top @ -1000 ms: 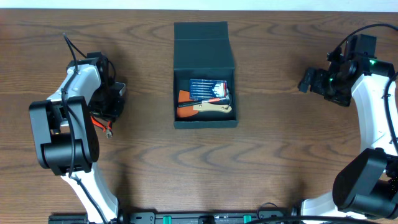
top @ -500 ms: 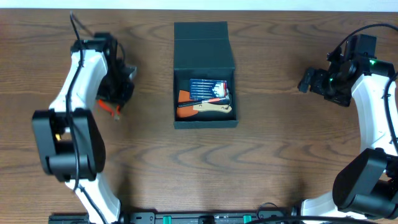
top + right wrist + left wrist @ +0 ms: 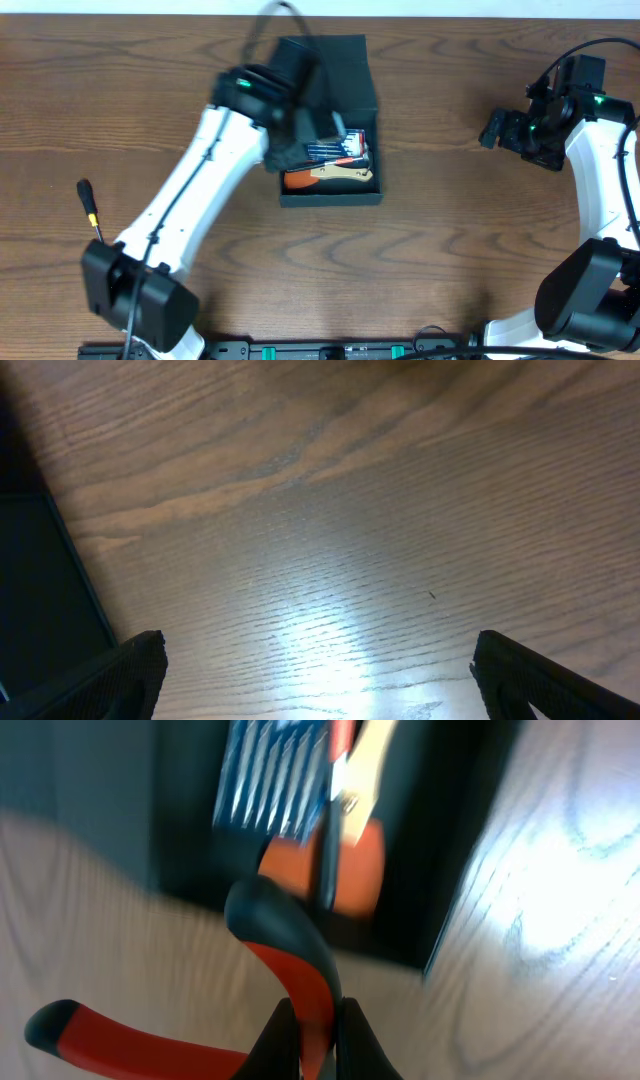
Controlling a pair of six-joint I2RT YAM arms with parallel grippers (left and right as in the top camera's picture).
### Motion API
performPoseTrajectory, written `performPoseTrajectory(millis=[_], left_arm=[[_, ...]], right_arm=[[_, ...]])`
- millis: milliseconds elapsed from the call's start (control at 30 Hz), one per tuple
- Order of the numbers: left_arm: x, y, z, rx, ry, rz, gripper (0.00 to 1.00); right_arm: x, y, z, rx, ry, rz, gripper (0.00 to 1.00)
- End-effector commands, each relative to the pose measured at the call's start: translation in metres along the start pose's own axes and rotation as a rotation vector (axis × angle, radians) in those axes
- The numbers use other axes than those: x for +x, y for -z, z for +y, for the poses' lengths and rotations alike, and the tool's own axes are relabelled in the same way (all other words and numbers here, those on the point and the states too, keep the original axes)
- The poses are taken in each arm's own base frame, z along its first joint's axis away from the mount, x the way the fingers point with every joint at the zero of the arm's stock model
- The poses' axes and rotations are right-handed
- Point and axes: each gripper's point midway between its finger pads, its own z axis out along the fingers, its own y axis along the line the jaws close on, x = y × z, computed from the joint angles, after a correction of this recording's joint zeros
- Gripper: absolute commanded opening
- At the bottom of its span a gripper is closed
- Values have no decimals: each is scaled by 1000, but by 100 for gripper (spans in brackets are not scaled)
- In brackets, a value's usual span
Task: Pack container
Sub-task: 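Carry the pliers into the box with the left gripper and release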
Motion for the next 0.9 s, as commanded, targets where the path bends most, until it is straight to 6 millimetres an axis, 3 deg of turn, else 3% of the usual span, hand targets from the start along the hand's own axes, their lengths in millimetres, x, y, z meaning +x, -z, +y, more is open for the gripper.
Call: performPoseTrajectory(millis=[0, 200, 467, 633, 867], left_arm=[[-15, -24, -13, 38, -249, 31, 6], [-29, -58, -32, 110, -429, 62, 6], [-35, -109, -28, 143, -450, 84, 6], [-41, -115, -22, 117, -450, 67, 8], [-38, -114, -25, 132, -442, 77, 27]], right_arm=[[0, -1, -2, -3, -21, 5, 99], [1, -1, -2, -2, -22, 8, 99], [1, -1, -2, -2, -22, 9, 99], [4, -1, -2, 0, -24, 22, 99], [7, -1, -2, 1, -25, 31, 99]])
